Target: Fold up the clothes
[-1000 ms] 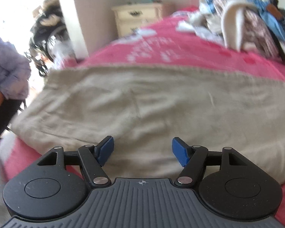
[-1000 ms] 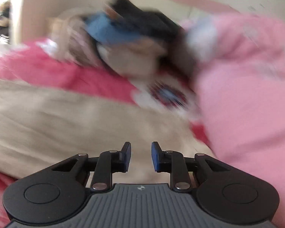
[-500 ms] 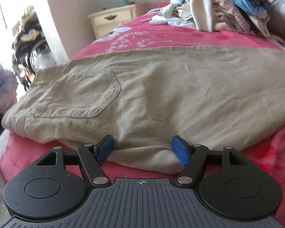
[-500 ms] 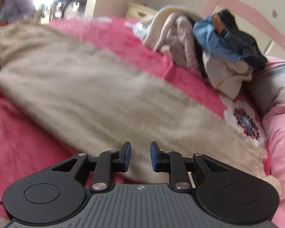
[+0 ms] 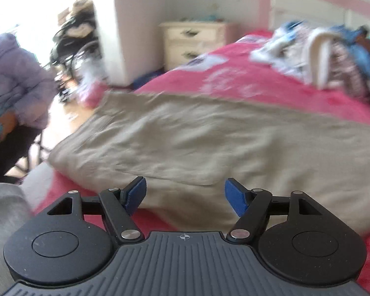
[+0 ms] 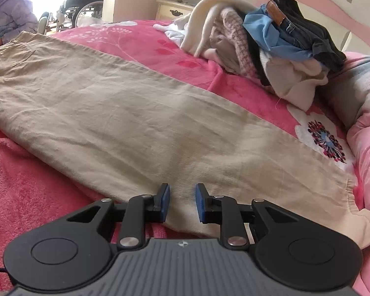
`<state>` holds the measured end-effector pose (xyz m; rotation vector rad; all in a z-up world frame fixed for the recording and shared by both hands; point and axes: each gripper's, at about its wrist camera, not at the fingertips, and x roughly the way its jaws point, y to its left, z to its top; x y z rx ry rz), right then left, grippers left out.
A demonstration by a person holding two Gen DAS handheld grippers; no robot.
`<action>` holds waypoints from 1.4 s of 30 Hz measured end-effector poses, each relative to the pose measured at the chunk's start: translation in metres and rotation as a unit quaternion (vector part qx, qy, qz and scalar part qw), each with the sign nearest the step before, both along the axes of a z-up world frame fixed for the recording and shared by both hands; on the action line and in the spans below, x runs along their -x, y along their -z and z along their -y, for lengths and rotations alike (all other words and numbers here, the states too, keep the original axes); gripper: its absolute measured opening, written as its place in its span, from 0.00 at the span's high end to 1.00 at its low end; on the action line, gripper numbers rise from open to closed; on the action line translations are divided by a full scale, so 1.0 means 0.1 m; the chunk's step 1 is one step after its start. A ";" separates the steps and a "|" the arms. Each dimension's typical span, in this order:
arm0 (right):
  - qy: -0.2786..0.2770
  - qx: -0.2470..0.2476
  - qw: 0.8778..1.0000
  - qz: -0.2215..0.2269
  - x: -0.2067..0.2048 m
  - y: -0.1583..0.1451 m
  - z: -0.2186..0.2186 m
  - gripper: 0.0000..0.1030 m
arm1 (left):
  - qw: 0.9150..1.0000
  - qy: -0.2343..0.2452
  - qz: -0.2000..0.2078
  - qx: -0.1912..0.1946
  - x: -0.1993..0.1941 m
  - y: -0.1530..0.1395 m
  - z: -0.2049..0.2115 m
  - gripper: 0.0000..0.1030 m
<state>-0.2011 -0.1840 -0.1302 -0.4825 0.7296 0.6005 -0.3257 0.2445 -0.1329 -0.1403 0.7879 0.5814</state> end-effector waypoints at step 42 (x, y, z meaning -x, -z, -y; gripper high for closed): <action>0.416 -0.236 0.878 -0.013 -0.11 -0.16 1.43 0.57 | 0.990 0.080 0.093 0.075 -0.90 -0.36 0.51 0.22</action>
